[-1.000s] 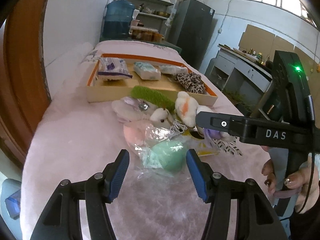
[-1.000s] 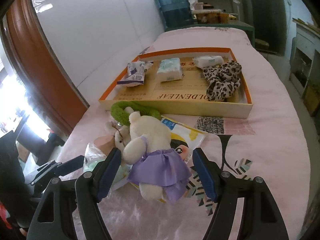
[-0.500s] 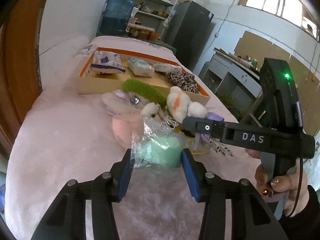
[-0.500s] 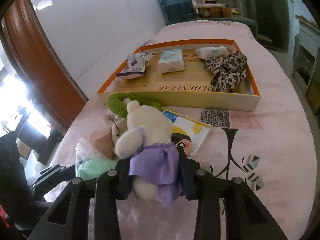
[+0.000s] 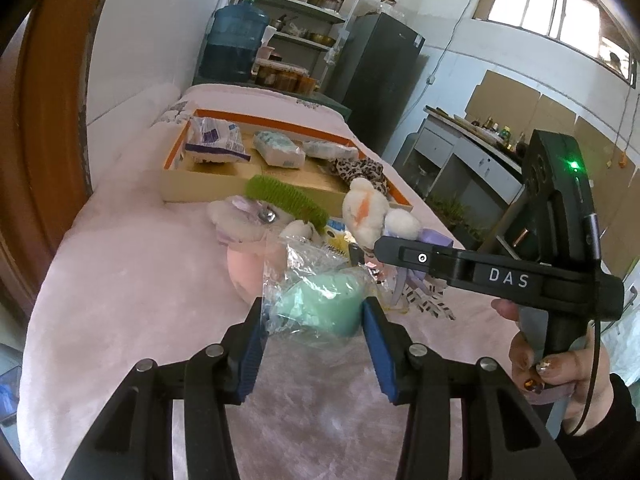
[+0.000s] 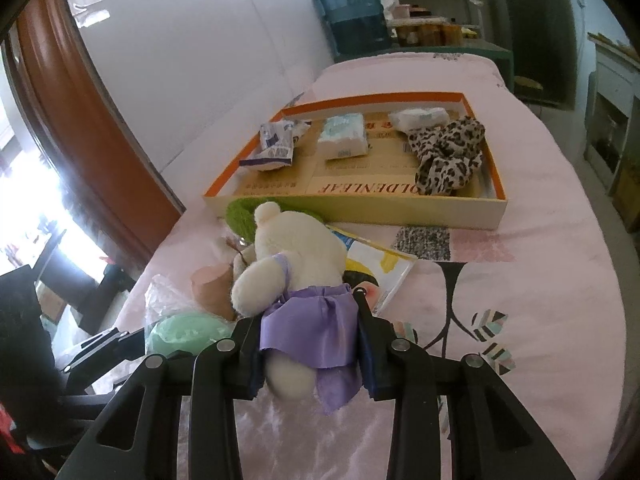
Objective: Organize soft objects
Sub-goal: 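Close the left tool on the mint sponge in the clear bag, then carry the bunny with right tool while left tool carries the sponge bag into the tray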
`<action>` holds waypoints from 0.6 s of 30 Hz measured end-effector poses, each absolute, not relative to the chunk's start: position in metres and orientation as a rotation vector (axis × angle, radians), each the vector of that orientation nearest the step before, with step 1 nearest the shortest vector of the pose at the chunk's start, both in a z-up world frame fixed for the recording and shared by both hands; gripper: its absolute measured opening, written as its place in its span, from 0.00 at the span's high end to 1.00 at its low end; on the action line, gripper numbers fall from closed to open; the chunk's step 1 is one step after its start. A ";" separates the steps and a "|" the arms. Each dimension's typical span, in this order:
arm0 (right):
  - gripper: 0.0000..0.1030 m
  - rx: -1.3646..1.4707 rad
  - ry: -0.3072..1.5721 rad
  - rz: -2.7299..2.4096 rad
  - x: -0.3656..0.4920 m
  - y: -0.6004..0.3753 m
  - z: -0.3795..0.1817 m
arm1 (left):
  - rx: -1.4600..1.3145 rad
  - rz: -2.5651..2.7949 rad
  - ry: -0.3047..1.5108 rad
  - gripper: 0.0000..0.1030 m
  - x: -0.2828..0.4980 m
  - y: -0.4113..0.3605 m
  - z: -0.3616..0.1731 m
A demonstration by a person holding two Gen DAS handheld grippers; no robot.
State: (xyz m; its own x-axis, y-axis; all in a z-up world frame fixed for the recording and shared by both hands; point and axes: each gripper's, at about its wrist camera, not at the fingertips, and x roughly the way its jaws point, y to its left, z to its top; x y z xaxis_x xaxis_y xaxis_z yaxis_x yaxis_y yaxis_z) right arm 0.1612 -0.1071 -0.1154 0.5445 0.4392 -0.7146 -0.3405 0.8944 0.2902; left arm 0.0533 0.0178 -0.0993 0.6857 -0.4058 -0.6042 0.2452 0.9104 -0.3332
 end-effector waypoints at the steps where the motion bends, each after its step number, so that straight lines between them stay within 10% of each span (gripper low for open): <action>1: 0.64 0.123 0.877 0.463 0.160 -0.108 -0.114 | -0.234 -0.367 0.726 0.54 0.053 0.018 -0.098; 18: 0.64 0.101 0.784 0.377 0.146 -0.114 -0.078 | -0.192 -0.271 0.683 0.54 0.065 0.020 -0.060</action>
